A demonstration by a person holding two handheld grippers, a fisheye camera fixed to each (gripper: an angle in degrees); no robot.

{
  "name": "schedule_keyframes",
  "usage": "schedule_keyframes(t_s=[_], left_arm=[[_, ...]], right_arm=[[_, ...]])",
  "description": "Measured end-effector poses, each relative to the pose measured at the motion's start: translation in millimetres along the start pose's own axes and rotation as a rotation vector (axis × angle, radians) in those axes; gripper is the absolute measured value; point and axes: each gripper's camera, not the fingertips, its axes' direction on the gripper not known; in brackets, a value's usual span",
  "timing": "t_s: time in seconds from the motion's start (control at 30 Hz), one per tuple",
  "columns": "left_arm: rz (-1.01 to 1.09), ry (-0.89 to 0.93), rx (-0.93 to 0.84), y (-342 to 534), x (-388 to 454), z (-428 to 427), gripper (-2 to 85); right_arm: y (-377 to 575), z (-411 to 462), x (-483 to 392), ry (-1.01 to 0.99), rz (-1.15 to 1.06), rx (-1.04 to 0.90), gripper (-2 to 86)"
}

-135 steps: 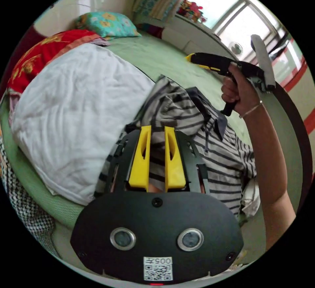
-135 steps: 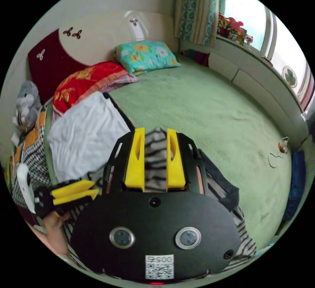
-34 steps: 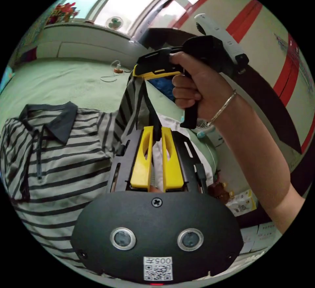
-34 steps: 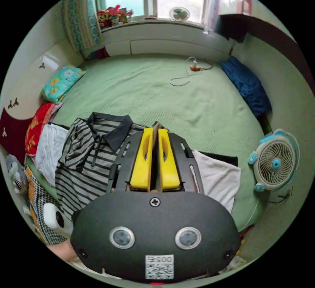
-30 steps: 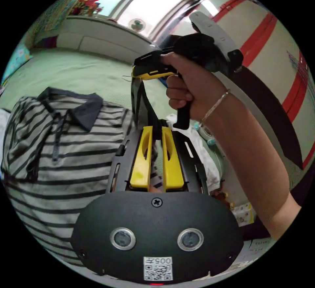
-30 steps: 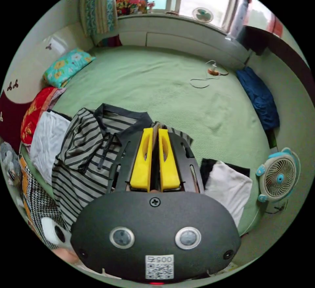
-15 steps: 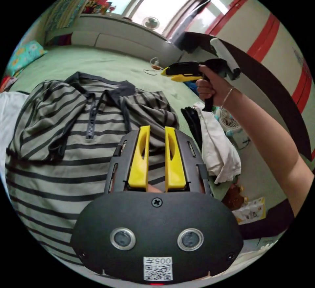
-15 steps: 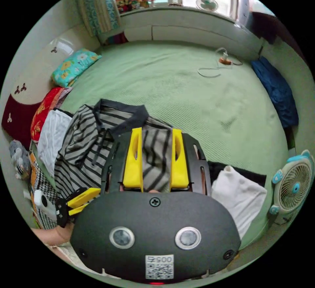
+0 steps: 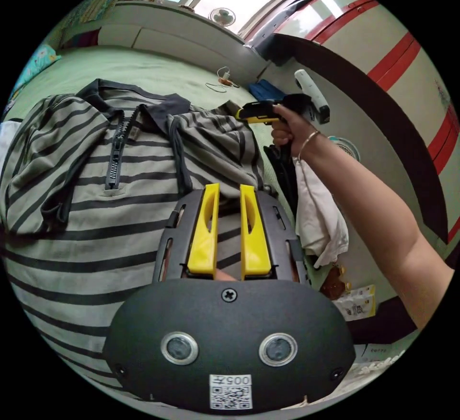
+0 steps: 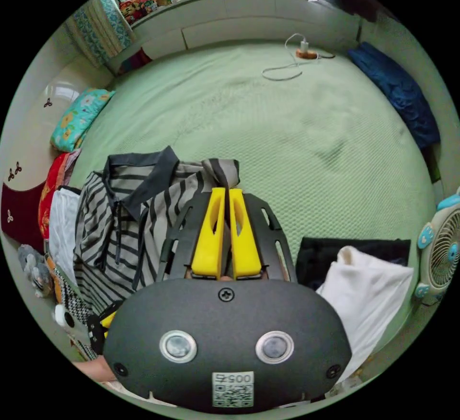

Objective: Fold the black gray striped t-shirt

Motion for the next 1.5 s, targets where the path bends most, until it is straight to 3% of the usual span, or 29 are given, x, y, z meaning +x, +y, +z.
schedule_keyframes(t_s=[0.13, 0.27, 0.47, 0.67, 0.83, 1.1, 1.27, 1.5], left_arm=[[0.009, 0.011, -0.002, -3, 4, -17, 7.9], [-0.002, 0.004, 0.010, -2, 4, -35, 7.8], [0.047, -0.011, 0.032, 5, 20, -82, 7.6], [0.114, -0.228, -0.043, 27, 66, -157, 6.6], [0.111, -0.369, -0.159, 90, 74, -222, 5.6], [-0.082, -0.457, -0.185, 153, 27, -314, 4.2], [-0.184, -0.472, -0.131, 163, 8, -351, 2.4], [-0.221, -0.431, -0.147, 165, 4, -366, 0.6]], right_arm=[[-20, -3, -25, 0.107, 0.047, 0.073, -1.0], [-11, 21, -56, 0.272, 0.004, -0.052, 3.0], [91, -79, -89, 0.022, -0.153, 0.073, 8.4], [234, -136, -121, 0.084, -0.268, 0.096, 10.7], [291, -143, -143, 0.071, -0.255, 0.102, 10.2], [271, -129, -164, 0.198, -0.277, 0.075, 7.5], [245, -84, -177, 0.401, -0.370, -0.051, 6.2], [253, -101, -165, 0.354, -0.231, -0.005, -0.1]])
